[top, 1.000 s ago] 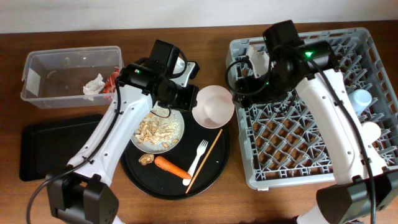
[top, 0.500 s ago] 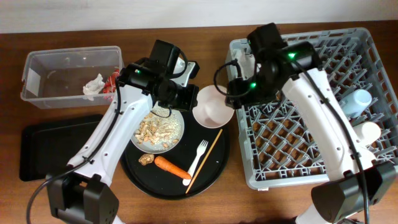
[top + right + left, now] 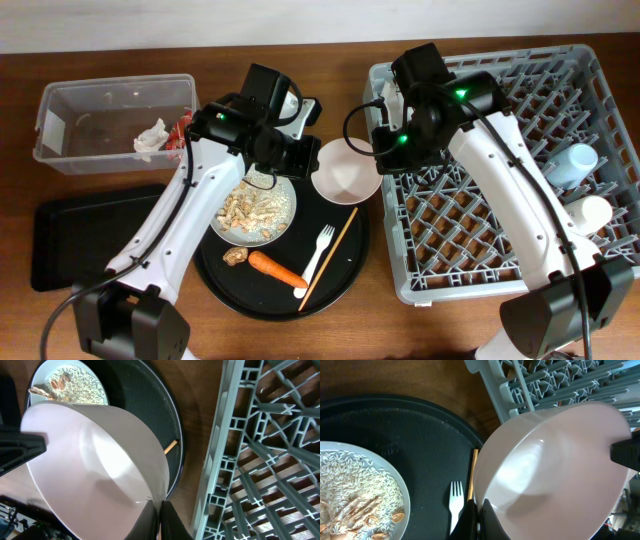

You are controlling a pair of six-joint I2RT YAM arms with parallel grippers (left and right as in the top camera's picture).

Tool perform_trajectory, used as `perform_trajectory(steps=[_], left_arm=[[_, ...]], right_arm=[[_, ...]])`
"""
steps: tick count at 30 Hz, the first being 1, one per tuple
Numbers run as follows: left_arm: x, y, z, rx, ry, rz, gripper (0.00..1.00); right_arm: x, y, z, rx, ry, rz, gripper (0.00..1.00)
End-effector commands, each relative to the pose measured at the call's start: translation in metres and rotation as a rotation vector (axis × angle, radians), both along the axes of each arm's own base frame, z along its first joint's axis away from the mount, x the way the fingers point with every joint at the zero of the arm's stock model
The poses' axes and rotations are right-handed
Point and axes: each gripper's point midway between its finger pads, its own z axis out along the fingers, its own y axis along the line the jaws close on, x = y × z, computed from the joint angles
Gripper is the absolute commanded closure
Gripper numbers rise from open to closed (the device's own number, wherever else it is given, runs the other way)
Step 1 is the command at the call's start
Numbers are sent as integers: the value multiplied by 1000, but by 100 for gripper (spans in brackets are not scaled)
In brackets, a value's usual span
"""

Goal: Sort waste into correct bins and load items into the dishwasher rack
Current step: 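Hand the pink bowl from the left gripper to the right gripper, then place the pink bowl upright at the rack's back edge with the right gripper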

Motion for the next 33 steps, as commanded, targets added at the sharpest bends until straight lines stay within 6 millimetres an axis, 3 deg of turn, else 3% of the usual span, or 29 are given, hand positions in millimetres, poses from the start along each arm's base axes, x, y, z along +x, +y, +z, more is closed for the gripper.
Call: perform_trajectory(steps=[1, 2, 4, 6, 9, 12, 14, 19, 22, 23, 28, 33], left_arm=[[-3, -1, 21, -36, -41, -5, 71], [-4, -1, 23, -37, -43, -4, 50], [-5, 3, 28, -40, -53, 3, 43], [-4, 15, 35, -22, -70, 33, 42], [-5, 49, 40, 48, -75, 115, 42], [-7, 94, 39, 129, -48, 225, 41], [-6, 116, 38, 137, -24, 281, 41], [1, 153, 38, 134, -8, 388, 41], [3, 161, 38, 134, -8, 413, 41], [3, 163, 38, 134, -8, 416, 41], [4, 163, 38, 133, -8, 417, 41], [4, 163, 38, 133, -8, 417, 41]], right_arm=[[2, -9, -6, -63, -8, -19, 96], [5, -17, -7, -107, -21, -43, 96], [11, -32, -8, -177, -46, -76, 96], [18, -51, -7, -257, -77, -113, 96], [34, -95, 3, -446, -160, -197, 96], [59, -154, 34, -726, -325, -341, 96], [74, -183, 61, -876, -448, -450, 96], [95, -233, 120, -1048, -694, -758, 96], [100, -260, 132, -1078, -745, -884, 96], [102, -268, 130, -1088, -741, -902, 96], [122, -307, 85, -1290, -601, -847, 96], [134, -324, 32, -1410, -485, -807, 96]])
